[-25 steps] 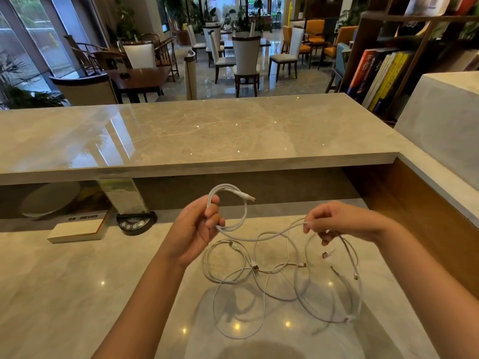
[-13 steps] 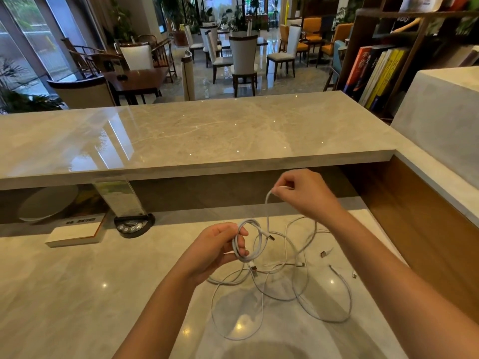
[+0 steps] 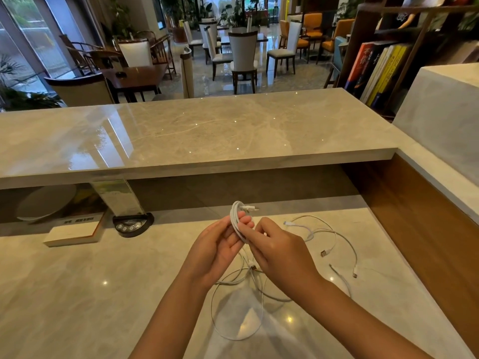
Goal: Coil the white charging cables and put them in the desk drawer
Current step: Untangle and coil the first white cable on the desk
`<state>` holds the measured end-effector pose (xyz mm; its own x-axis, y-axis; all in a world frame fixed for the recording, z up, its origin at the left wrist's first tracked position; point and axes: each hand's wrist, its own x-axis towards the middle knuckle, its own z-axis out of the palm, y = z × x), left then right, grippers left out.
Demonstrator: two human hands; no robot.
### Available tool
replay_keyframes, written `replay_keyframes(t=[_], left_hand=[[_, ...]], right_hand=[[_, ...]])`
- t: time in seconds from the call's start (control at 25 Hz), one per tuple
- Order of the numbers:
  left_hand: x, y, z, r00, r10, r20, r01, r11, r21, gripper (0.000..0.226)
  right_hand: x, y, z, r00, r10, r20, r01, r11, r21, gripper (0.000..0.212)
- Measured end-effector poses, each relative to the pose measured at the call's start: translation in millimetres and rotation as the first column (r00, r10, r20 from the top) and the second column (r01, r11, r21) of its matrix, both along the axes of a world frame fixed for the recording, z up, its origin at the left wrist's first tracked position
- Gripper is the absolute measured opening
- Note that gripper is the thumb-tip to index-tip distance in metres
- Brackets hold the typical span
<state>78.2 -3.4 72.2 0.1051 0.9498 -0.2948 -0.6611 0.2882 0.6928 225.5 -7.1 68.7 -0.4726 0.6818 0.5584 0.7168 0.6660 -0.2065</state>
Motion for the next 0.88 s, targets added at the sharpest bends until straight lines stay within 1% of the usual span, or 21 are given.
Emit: replay_keyframes(t=[0.08,0.12,0.16,0.2,0.28,0.32,0.4,0.48,0.52,0.56,0.6,0.64,0.68,0.72,0.8,0.88], left_hand=[[4,0,-1,0.998,0.003,-0.067,-0.001,1.000,0.022,0.027],[6,0,-1,0.996,0.020,-0.086,-0.017,0.999,0.029,0.026],[6,1,-1,0.997,0.044,-0.070,-0.042,0.999,0.032,0.025],[4,3,-2,0.997,0.070,-0.018,-0.069,0.997,0.038,0.025],[-5,8,-3,0.986,0.134,0.104,-0.140,0.989,0.048,0.025],[-11,10,-4,0.976,0.166,0.141,-0.174,0.984,0.045,0.025],[-20,11,-7,0.968,0.179,0.177,-0.190,0.981,0.043,0.025],[-22,10,-10,0.967,0.154,0.202,-0.167,0.985,0.050,0.025],[-21,9,-12,0.968,0.139,0.209,-0.155,0.986,0.058,0.025],[-20,9,-13,0.970,0.128,0.207,-0.144,0.987,0.066,0.026],[-19,9,-13,0.973,0.118,0.199,-0.135,0.988,0.073,0.026],[-18,9,-13,0.976,0.110,0.188,-0.126,0.989,0.076,0.025],[-17,9,-14,0.979,0.101,0.176,-0.116,0.990,0.075,0.024],[-15,8,-14,0.981,0.095,0.168,-0.108,0.992,0.071,0.023],[-11,5,-15,0.982,0.088,0.169,-0.100,0.993,0.064,0.022],[-7,1,-15,0.981,0.074,0.181,-0.088,0.994,0.066,0.024]], right_hand=[[-2,0,-4,0.998,-0.043,0.044,0.041,0.998,0.049,0.047],[-3,0,-6,0.997,-0.048,0.064,0.044,0.997,0.068,0.049],[-4,-1,-9,0.996,-0.039,0.076,0.033,0.996,0.079,0.048],[-5,-2,-13,0.997,-0.012,0.073,0.007,0.997,0.080,0.044],[2,-1,-21,0.998,0.045,0.042,-0.047,0.997,0.055,0.022],[8,0,-23,0.998,0.051,0.045,-0.053,0.998,0.029,0.011],[24,3,-26,0.993,-0.013,0.113,0.017,0.999,-0.029,0.004],[39,7,-27,0.979,-0.112,0.172,0.130,0.987,-0.092,0.007],[45,9,-29,0.973,-0.153,0.174,0.183,0.969,-0.168,0.010],[49,10,-29,0.973,-0.177,0.150,0.215,0.929,-0.302,0.012],[52,11,-29,0.976,-0.206,0.075,0.217,0.857,-0.467,0.013],[55,12,-29,0.965,-0.262,-0.036,0.187,0.771,-0.608,0.014],[57,14,-30,0.927,-0.341,-0.158,0.140,0.704,-0.696,0.014],[58,16,-32,0.868,-0.428,-0.254,0.117,0.672,-0.732,0.015],[59,22,-33,0.741,-0.568,-0.360,0.110,0.630,-0.768,0.012],[56,29,-34,0.584,-0.689,-0.429,0.025,0.544,-0.839,0.008]])
